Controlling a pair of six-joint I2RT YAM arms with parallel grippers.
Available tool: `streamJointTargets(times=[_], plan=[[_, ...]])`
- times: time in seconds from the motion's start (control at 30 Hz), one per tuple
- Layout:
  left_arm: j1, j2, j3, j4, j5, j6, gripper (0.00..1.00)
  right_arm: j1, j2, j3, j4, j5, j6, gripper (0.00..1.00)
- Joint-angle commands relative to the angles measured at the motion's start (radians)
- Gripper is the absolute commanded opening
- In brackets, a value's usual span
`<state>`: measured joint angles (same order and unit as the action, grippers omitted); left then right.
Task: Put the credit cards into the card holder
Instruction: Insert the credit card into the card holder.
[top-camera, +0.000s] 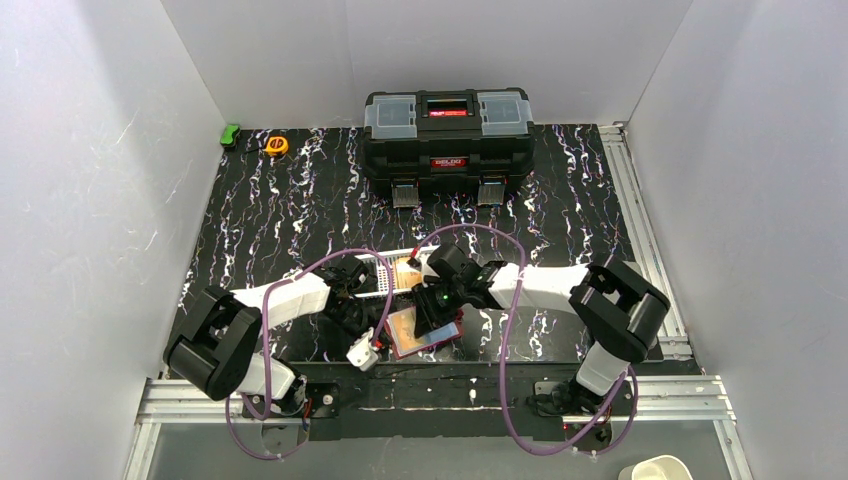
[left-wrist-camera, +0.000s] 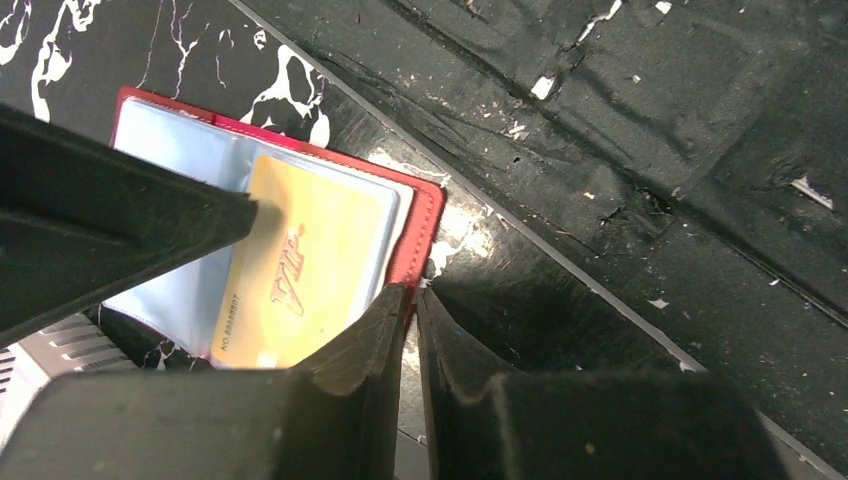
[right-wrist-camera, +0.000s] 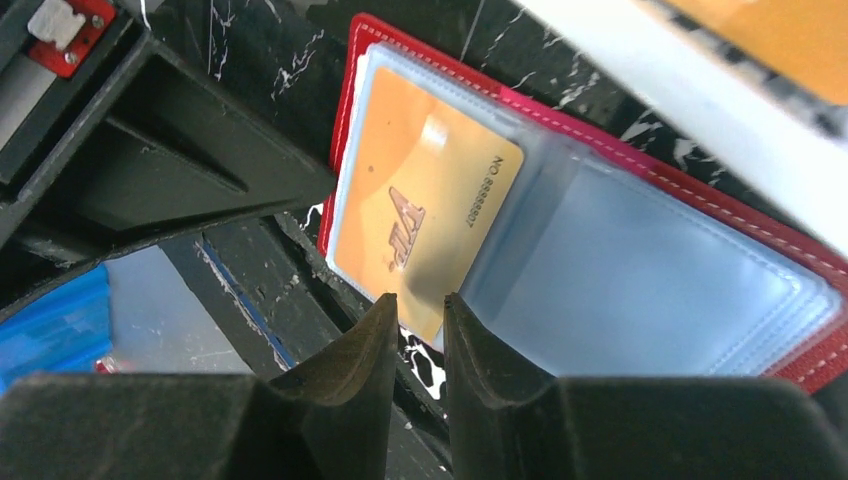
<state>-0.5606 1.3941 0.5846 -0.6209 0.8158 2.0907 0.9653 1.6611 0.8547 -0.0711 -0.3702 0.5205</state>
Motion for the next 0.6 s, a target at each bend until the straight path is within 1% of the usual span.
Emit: streamJointTargets(times=[0.0, 0.3, 0.4, 0.5, 0.57], plan=[[-0.005, 0.037, -0.021, 0.004, -0.092, 0.277, 0.1, 0.024, 0.011, 0.025, 0.021, -0.021, 0.0, 0.3], [-0.005, 0.051, -0.006, 0.003, -0.093, 0.287, 0.1, 0.043, -0.003, 0.055, -0.014, -0.027, -0.032, 0.31], [-0.005, 0.04, 0.017, -0.025, -0.109, 0.272, 0.1, 0.039, -0.029, 0.074, -0.068, 0.004, -0.055, 0.31], [-0.005, 0.006, 0.04, -0.064, -0.136, 0.235, 0.1, 0.003, -0.086, 0.099, -0.131, 0.034, -0.083, 0.32], [-0.005, -0.031, 0.048, -0.095, -0.144, 0.209, 0.13, -0.025, -0.128, 0.128, -0.181, 0.075, -0.106, 0.33]])
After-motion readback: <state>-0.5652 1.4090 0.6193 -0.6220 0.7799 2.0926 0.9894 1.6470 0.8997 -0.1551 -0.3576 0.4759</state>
